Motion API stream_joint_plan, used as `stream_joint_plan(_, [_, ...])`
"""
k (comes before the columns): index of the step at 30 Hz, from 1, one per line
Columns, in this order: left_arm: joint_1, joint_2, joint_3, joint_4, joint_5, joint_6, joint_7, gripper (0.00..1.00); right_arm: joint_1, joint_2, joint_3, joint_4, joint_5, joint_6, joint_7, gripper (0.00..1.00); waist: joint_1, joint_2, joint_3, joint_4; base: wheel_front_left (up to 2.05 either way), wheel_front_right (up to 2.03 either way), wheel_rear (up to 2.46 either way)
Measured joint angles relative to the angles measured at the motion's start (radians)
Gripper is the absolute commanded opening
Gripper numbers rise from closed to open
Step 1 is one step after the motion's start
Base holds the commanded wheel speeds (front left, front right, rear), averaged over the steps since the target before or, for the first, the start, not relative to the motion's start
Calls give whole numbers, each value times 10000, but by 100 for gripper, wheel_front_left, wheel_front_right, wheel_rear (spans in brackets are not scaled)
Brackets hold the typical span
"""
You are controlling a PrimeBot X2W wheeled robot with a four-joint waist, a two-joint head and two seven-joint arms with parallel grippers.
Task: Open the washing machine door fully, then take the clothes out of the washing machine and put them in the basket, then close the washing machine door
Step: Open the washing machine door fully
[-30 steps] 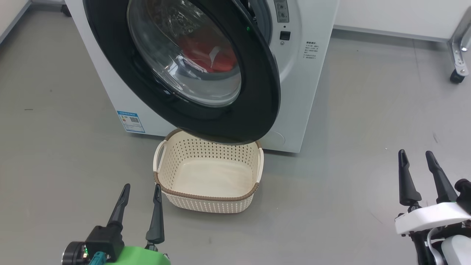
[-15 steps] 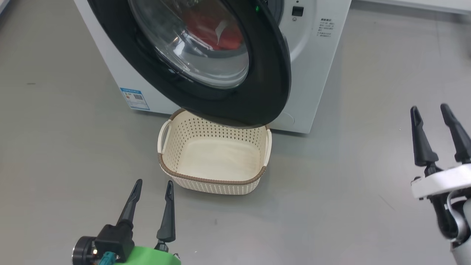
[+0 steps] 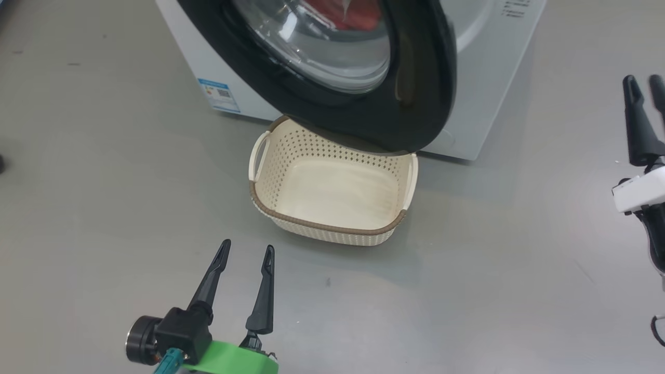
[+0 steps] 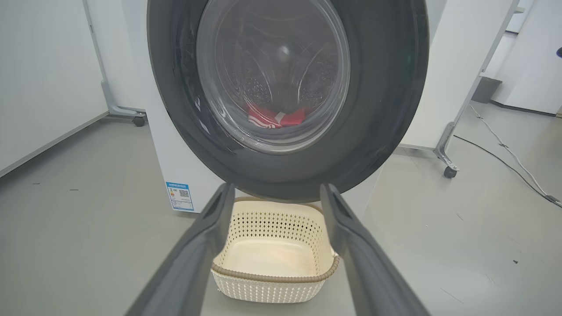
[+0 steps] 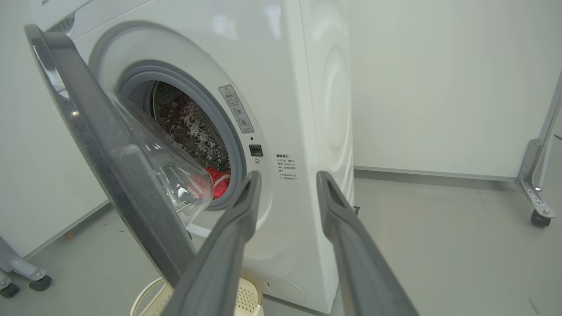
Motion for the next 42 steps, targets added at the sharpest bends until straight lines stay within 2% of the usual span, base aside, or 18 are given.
stream_joint_plan(5, [-49,0,-238,-75,-56,0,0,100,-383,255,96,169,1404,0,989,0,0,0,304,370,0,0,0])
stream_joint_plan(18, [-101,-4,-886,-311,-326,0,0,100,-1963,721,-725,984,5091,-21,3793,0,0,0,917,1300,0,0,0])
stream_joint_plan(23, [-108,-2,-892,-345,-341,0,-2,100,-2586,823,-897,1239,5954,-500,4717,0,0,0,1025,1620,0,0,0])
stream_joint_plan(31, [-123,-4,-878,-454,-366,0,0,100,-3417,813,-986,1473,6656,-1266,5948,0,0,0,1192,1932,0,0,0])
stream_joint_plan(34, [-128,-4,-880,-487,-403,0,0,100,-3579,790,-957,1542,6696,-1369,6217,0,0,0,1227,1976,0,0,0])
stream_joint_plan(42, [-141,-6,-872,-550,-412,0,0,100,-3982,754,-782,1732,7079,-1933,7087,0,0,0,1267,2061,0,0,0])
